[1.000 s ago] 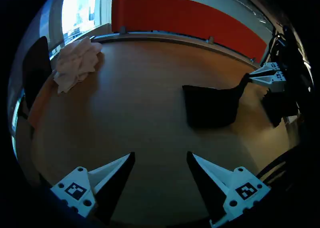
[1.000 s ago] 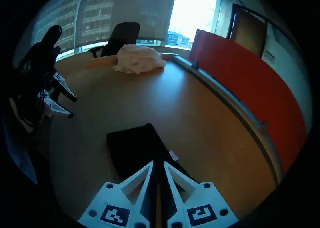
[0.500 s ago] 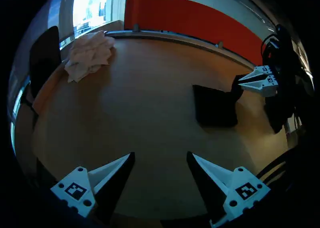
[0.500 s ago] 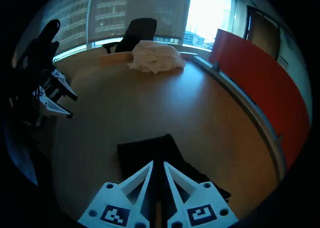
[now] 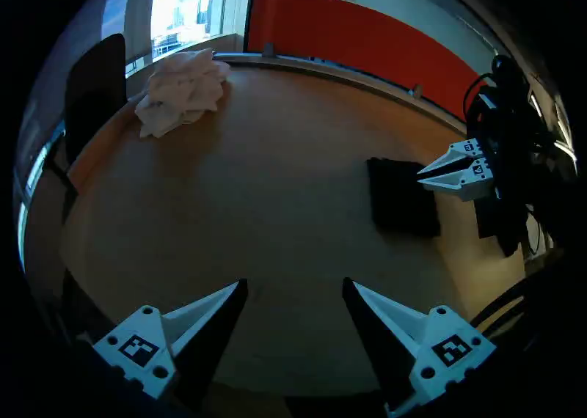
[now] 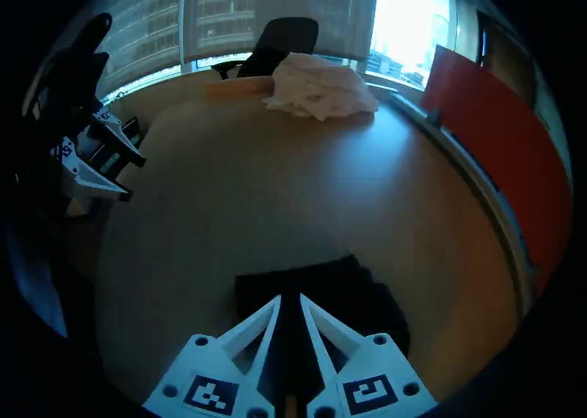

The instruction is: Fold towel

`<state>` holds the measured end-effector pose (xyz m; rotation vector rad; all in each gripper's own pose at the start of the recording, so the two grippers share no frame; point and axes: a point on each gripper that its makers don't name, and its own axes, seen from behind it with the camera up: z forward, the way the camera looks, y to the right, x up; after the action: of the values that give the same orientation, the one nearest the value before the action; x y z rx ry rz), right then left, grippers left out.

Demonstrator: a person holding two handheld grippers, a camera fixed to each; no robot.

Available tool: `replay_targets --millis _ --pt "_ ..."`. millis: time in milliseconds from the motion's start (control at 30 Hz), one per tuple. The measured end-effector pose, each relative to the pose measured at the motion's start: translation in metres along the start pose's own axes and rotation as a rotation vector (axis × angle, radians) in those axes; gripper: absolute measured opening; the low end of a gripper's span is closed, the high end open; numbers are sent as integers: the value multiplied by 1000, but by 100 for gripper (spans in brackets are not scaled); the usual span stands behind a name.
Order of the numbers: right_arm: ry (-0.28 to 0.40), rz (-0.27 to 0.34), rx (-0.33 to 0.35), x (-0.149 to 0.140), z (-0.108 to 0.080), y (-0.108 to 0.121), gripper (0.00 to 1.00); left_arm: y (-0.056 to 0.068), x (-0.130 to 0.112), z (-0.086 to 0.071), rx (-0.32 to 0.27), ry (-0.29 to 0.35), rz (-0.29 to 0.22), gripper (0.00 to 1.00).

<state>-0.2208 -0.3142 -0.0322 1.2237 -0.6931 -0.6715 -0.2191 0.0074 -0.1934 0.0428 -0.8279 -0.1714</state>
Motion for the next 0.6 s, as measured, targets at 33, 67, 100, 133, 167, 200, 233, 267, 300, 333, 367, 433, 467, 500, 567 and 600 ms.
replay_targets --millis 33,67,100,133,167,200,233,267,300,333,367,433,467,500,567,600 --pt "-6 3 3 -2 2 -1 3 0 0 0 0 -1 -1 96" --pt "-11 6 5 -4 5 -2 3 0 -1 0 0 -2 -2 96" --pt "-16 9 6 -5 6 -2 3 0 -1 0 0 -3 -3 96" --pt "-19 12 7 -6 7 -3 3 0 -1 0 -1 -4 -3 96" --pt "-21 15 7 -8 8 -3 3 1 -2 0 -2 -5 -3 96" --pt "-24 17 6 -8 8 -3 4 1 -2 1 -2 -5 -3 96" --pt "-25 19 5 -9 7 -3 5 1 -2 1 -3 -6 -2 96" --pt "-26 20 4 -10 7 -3 8 2 -2 1 -4 -7 -2 96" --pt "-27 22 3 -10 7 -3 12 2 -1 1 -5 -8 -2 96" --pt "-27 23 3 -11 6 -3 18 2 -1 2 -5 -8 -1 96" --pt "-28 25 3 -12 5 -3 24 2 0 2 -6 -9 0 96" --pt "-27 29 1 -13 2 -3 40 2 1 3 -6 -9 2 96" --pt "-27 32 0 -13 1 -2 49 2 2 3 -6 -8 3 96" --pt "-26 35 -1 -13 0 -2 57 2 3 4 -6 -8 4 96" --pt "-24 44 -3 -14 -2 -2 63 2 4 4 -5 -6 6 96" --pt "-23 48 -4 -15 -3 -2 64 2 4 4 -5 -5 7 96"
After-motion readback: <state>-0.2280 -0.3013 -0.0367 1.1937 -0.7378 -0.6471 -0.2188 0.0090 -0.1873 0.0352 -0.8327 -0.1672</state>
